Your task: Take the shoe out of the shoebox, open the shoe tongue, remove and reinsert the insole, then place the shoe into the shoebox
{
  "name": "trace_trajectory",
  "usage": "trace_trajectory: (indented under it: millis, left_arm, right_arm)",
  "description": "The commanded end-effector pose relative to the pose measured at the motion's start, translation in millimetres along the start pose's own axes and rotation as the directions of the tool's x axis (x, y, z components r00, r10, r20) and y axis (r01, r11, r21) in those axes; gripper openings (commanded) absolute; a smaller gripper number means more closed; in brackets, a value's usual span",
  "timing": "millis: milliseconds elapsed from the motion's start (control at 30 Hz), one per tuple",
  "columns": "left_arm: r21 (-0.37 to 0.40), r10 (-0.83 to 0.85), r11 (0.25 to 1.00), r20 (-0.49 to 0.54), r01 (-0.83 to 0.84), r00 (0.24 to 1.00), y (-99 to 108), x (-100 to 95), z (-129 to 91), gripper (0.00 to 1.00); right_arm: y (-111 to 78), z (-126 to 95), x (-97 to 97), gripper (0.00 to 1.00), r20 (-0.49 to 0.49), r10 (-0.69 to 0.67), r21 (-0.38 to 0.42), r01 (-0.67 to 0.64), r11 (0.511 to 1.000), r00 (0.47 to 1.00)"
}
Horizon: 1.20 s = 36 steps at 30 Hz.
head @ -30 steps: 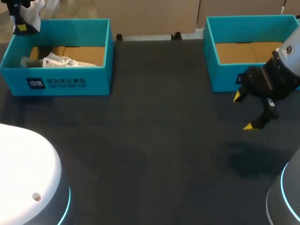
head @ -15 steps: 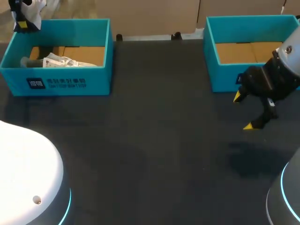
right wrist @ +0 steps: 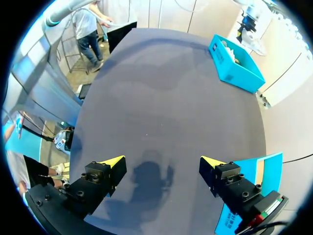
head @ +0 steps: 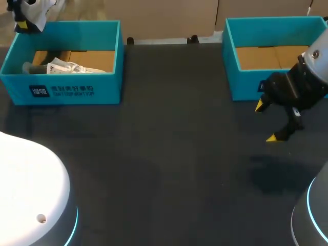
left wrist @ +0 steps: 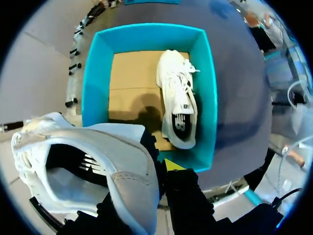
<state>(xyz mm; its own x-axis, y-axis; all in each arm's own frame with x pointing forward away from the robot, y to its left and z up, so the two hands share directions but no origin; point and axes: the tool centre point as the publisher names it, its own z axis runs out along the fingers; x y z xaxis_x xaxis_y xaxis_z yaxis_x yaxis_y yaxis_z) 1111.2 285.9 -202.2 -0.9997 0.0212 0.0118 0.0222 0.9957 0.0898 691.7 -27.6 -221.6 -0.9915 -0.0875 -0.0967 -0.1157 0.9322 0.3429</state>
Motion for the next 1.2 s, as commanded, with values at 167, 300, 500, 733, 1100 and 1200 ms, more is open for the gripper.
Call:
trace_trajectory:
  millis: [167,300,500,733,1100,1200]
  left_arm:
    - [-0.011,0.287,0.958,-0.002,-0.287,0.958,17.8,-6.7,-12.4,0.0]
    - [-0.05,0.466,0.883,-0.018,-0.466,0.885,25.0,-12.4,-17.2,0.0]
    - [-0.117,0.669,0.738,-0.002,-0.664,0.744,39.9,-19.7,-26.1,0.0]
    - [-0.118,0.858,0.499,-0.066,-0.858,0.509,46.7,-20.4,-27.9,0.0]
    - [-0.136,0.975,0.217,-0.021,-0.967,0.221,56.2,-27.2,-30.0,0.0]
    - [-0.136,0.975,0.217,-0.021,-0.967,0.221,56.2,-27.2,-30.0,0.0]
  right_arm:
    - [0.2,1.5,-0.8,1.0,-0.001,0.0,0.002,0.0,1.0,1.0]
    - [0.2,1.5,-0.8,1.0,-0.001,0.0,0.002,0.0,1.0,1.0]
    - [0.2,1.5,-0.8,1.0,-0.001,0.0,0.002,0.0,1.0,1.0]
    - [0.2,1.5,-0.8,1.0,-0.001,0.0,0.002,0.0,1.0,1.0]
    - [0.2,1.5,-0.8,1.0,-0.001,0.0,0.002,0.0,1.0,1.0]
    - [0.2,1.5,-0.8,1.0,-0.001,0.0,0.002,0.0,1.0,1.0]
